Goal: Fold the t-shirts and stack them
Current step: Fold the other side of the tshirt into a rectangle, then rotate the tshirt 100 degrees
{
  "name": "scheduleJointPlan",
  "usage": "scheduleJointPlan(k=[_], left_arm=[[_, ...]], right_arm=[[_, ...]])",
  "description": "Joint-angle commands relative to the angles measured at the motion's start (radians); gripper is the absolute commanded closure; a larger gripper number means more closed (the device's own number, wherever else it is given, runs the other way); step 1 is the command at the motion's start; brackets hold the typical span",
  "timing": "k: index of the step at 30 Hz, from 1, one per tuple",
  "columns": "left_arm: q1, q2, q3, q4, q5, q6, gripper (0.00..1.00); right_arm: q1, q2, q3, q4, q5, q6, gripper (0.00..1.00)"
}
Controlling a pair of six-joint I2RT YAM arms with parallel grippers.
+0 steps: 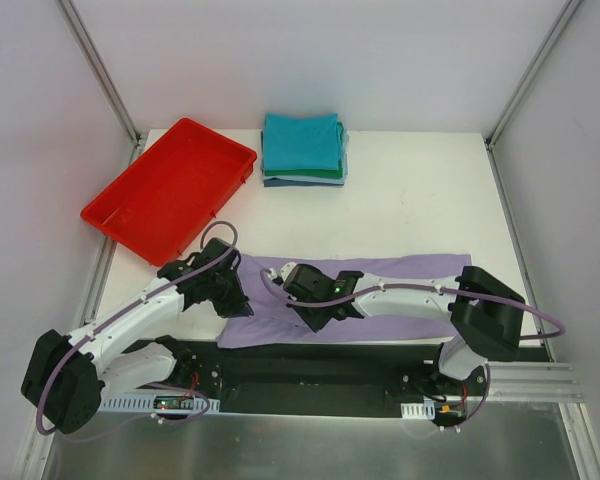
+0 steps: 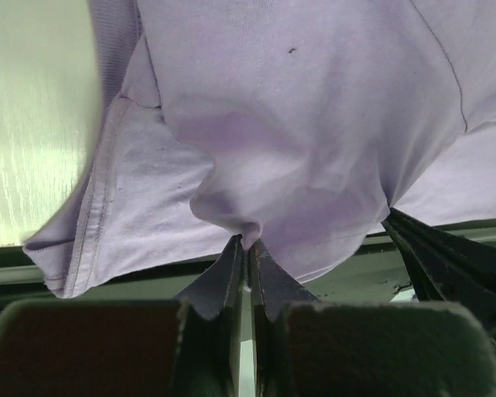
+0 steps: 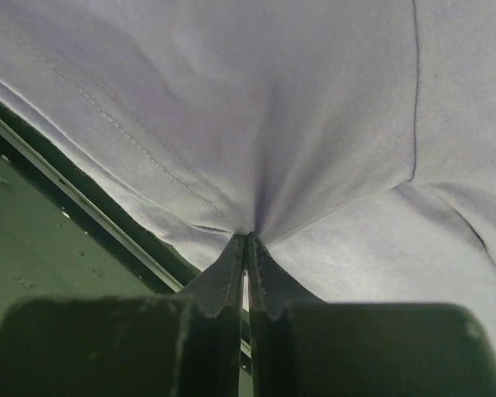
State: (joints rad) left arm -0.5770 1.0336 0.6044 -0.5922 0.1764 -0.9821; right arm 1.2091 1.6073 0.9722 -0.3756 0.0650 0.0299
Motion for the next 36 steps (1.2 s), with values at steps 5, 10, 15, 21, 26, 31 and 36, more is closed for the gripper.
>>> scheduleJointPlan(k=[5, 10, 15, 21, 26, 31, 36], left_arm=[[-0.018, -0.050, -0.032, -0.089, 0.035, -0.043, 1.00], [-0.032, -0.026, -0.029, -0.116, 0.054, -0.011, 0.84], [-0.035, 0.002, 0.003, -0.201, 0.072, 0.042, 0.67], [-0.037, -0.023, 0.083, -0.270, 0.066, 0.114, 0.01], [-0.040, 0.012, 0.199, -0.200, 0.002, 0.126, 0.01], [-0.038, 0.162, 0.235, 0.001, -0.006, 0.125, 0.01], [-0.001, 0.414, 0.316, 0.139, -0.034, 0.126, 0.01]], right_arm=[[0.009, -0.020, 0.051, -0.077, -0.011, -0.048, 0.92], [0.009, -0.041, 0.043, -0.086, -0.016, -0.048, 0.85], [0.009, -0.095, 0.043, -0.106, -0.004, -0.045, 0.58], [-0.043, -0.274, -0.013, -0.129, 0.174, 0.054, 0.03], [-0.279, -0.450, -0.121, -0.112, 0.249, 0.162, 0.04], [-0.578, -0.529, -0.233, -0.082, 0.109, 0.220, 0.04], [-0.837, -0.434, -0.297, 0.018, -0.112, 0.191, 0.04]])
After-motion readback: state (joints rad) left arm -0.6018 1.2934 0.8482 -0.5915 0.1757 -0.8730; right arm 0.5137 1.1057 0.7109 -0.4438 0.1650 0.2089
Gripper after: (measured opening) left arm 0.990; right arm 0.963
